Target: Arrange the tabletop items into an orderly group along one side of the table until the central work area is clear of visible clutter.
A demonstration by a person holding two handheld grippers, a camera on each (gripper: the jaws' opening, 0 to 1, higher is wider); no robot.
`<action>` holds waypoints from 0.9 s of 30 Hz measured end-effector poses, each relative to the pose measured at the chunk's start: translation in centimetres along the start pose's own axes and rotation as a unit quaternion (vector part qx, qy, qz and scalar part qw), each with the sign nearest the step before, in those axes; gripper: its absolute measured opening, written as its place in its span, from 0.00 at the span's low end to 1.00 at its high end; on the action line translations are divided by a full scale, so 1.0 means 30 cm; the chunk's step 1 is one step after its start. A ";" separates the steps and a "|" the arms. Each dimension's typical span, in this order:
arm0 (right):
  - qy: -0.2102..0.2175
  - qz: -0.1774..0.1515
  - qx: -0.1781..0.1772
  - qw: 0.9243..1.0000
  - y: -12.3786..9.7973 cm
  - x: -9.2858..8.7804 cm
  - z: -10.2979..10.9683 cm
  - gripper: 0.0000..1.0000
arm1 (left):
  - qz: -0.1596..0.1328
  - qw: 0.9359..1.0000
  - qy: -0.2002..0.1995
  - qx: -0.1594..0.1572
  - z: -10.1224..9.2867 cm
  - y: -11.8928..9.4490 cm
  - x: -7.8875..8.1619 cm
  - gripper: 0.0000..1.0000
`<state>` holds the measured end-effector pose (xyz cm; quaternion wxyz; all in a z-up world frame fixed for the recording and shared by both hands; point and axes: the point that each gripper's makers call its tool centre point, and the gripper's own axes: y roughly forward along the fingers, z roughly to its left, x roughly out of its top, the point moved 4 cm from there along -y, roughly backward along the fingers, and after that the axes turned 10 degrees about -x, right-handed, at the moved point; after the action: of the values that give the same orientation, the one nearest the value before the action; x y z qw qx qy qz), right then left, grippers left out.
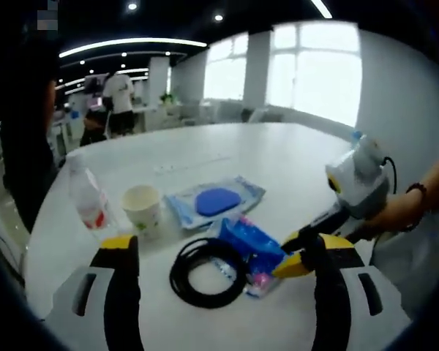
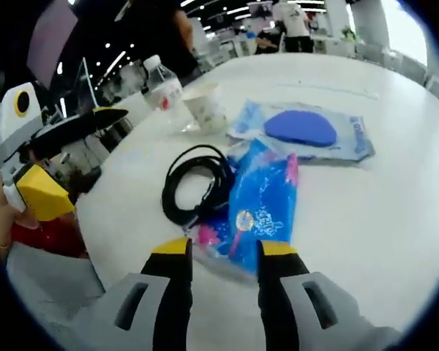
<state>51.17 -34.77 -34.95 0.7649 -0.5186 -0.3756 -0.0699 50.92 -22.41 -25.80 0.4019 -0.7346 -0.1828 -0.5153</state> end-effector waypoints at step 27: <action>0.089 0.008 -0.020 0.996 -0.004 0.033 -0.025 0.01 | -0.007 1.000 0.014 -0.006 0.001 0.012 0.005 0.87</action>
<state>52.19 -35.17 -34.37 0.7854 -0.5281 -0.3008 -0.1171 51.25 -22.63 -25.83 0.3967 -0.7284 -0.1791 -0.5292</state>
